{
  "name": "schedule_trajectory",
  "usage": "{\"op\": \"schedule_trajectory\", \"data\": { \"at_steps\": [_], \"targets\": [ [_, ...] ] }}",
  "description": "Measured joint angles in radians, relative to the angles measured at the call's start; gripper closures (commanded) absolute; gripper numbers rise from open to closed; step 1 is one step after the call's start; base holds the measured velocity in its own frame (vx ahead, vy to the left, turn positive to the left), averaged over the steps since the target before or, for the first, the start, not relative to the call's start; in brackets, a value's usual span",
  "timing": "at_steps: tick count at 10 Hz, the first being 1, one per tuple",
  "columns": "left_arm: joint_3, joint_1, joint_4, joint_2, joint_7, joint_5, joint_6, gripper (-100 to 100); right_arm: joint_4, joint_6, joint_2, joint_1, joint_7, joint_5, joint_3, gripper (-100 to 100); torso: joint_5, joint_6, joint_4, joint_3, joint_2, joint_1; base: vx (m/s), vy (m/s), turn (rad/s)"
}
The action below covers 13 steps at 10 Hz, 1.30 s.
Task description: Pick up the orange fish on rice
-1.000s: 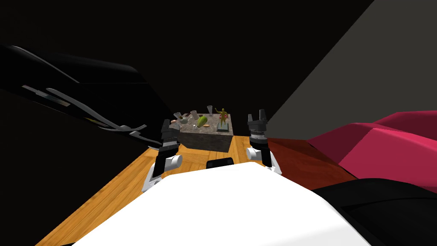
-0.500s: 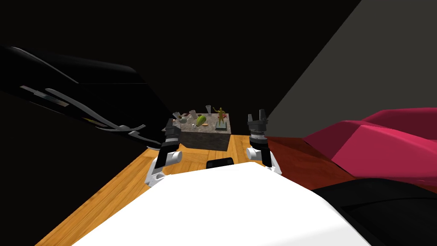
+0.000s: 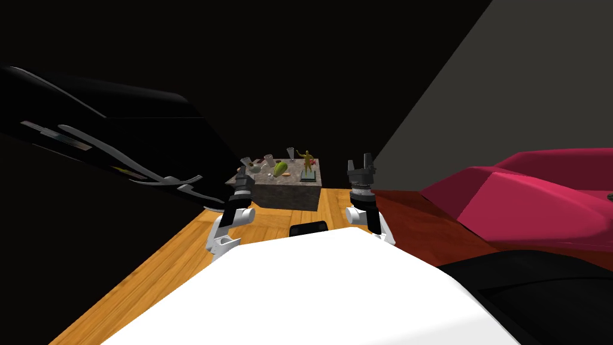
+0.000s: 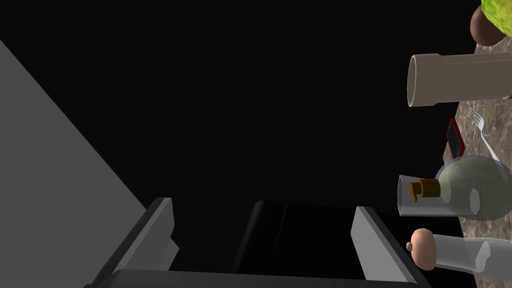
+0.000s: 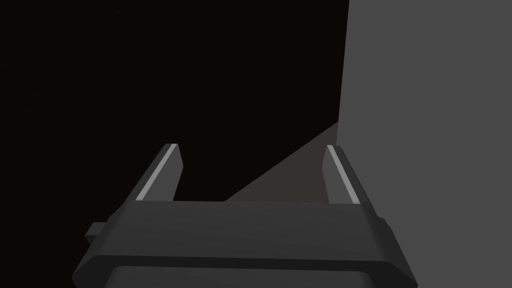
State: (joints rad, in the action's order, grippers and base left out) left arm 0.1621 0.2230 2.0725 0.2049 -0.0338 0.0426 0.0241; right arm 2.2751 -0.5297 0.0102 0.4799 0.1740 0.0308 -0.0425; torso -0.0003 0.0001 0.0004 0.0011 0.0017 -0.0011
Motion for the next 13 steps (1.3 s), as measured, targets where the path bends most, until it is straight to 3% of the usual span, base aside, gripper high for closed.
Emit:
{"op": "schedule_trajectory", "data": {
  "at_steps": [13],
  "targets": [
    [0.054, -0.176, -0.148, 0.04, 0.034, -0.014, -0.344, -100, 0.0, 0.0, 0.0, 0.0, 0.0, 0.0, 0.0, 0, 0.0, -0.001, 0.0, 0.0, -0.001, 0.0, -0.023, -0.024, -0.046]
  ]
}}
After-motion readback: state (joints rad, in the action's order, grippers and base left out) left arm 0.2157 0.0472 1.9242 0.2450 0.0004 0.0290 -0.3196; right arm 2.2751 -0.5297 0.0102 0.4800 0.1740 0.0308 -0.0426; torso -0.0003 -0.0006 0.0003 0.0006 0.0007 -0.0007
